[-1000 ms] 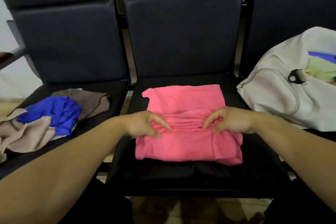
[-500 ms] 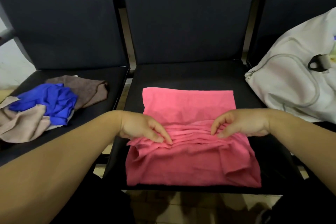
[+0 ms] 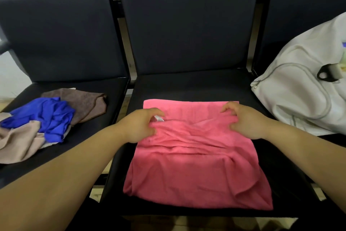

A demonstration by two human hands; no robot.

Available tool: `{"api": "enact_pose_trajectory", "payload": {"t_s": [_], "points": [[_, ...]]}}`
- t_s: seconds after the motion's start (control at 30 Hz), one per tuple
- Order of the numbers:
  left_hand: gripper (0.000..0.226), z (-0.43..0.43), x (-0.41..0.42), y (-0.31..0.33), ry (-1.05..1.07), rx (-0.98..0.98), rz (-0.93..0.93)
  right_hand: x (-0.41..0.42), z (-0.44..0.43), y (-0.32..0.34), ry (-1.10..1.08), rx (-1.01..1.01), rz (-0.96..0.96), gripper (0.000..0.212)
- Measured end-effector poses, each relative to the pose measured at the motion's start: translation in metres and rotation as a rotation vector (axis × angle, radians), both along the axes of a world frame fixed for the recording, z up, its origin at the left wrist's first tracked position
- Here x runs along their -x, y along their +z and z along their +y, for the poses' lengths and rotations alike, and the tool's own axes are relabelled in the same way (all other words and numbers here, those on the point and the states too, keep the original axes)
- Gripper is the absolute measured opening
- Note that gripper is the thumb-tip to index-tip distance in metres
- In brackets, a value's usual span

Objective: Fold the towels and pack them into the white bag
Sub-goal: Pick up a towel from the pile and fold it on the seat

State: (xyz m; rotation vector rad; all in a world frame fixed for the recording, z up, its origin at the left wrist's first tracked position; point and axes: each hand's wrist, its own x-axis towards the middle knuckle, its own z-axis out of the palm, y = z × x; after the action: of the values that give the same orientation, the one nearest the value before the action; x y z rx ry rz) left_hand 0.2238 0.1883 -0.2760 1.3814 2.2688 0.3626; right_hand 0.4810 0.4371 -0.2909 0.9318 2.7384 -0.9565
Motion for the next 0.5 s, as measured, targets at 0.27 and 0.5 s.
{"api": "enact_pose_trajectory", "payload": {"t_s": [0.27,0.5], "points": [[0.002,0.003,0.006,-0.012,0.284,-0.208,-0.254,0.011,0.003,-0.016,-0.240,0.141,0.187,0.019],[0.020,0.001,0.016,-0.014,0.398,-0.250,-0.132,0.009,0.010,-0.019,-0.338,0.124,0.266,0.014]]}}
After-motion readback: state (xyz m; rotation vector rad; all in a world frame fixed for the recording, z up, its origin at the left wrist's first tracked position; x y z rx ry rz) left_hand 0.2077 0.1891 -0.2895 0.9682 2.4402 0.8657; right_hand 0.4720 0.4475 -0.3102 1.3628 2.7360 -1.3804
